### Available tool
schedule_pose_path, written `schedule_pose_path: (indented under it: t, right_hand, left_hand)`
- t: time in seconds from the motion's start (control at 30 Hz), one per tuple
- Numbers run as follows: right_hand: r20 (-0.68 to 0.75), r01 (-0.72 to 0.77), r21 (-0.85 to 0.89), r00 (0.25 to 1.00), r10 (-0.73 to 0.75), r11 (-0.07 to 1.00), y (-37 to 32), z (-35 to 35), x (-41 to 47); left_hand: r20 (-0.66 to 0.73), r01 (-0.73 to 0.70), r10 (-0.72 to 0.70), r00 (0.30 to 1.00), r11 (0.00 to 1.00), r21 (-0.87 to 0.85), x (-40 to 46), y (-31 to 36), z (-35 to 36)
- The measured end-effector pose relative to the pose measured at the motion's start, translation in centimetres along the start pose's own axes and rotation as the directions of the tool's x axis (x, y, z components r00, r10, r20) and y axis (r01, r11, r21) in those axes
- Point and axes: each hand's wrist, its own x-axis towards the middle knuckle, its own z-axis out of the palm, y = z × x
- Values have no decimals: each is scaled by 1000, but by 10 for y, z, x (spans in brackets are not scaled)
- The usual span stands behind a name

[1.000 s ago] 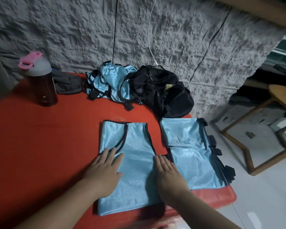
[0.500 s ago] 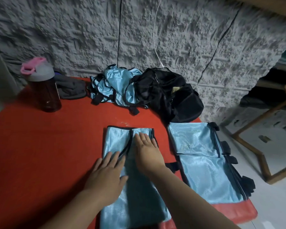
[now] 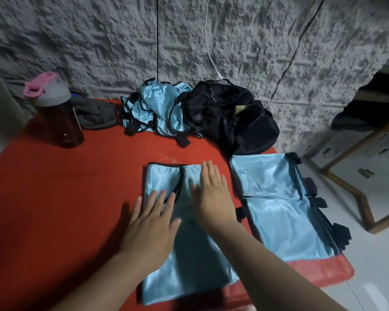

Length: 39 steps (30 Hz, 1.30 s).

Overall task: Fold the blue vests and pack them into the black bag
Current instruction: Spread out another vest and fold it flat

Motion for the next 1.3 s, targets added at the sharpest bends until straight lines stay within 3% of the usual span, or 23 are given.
schedule_pose_path:
  t: [0.1,0.2,0.37,0.53,0.9,1.07,1.2,1.3]
  right_hand:
    - [186,124,9,975,-123,992,-25,7,-52]
    - [257,77,7,963,-76,997,-16,21,-85]
    - [217,31,-113,976,-6,993,23,13,-108]
    - [222,-3,-122,975,30,992,43,7,-114]
    - [221,28,-127,975,0,992,33,15,-105]
    - [225,62,-83,974,-41,995,4,30,-89]
    - [282,99,-121,957,-61,988,-16,35,-83]
    - [229,130,-185,970,-86,974,-20,18,-81]
  left_hand:
    - [10,-103,103,995,994,42,-13,2,8]
    - [45,-160,157,987,984,75,-24,1,23]
    - [-31,-156,160,987,981,113,-26,-5,41]
    - [-25,-136,140,990,985,102,-26,-6,44]
    - [38,-93,92,995,995,19,-22,-12,33]
    - [80,-9,11,997,1000,-20,-24,-39,17]
    - [115,-17,23,993,999,-50,-29,-68,10]
    - [33,-40,42,999,997,-71,-33,-76,6]
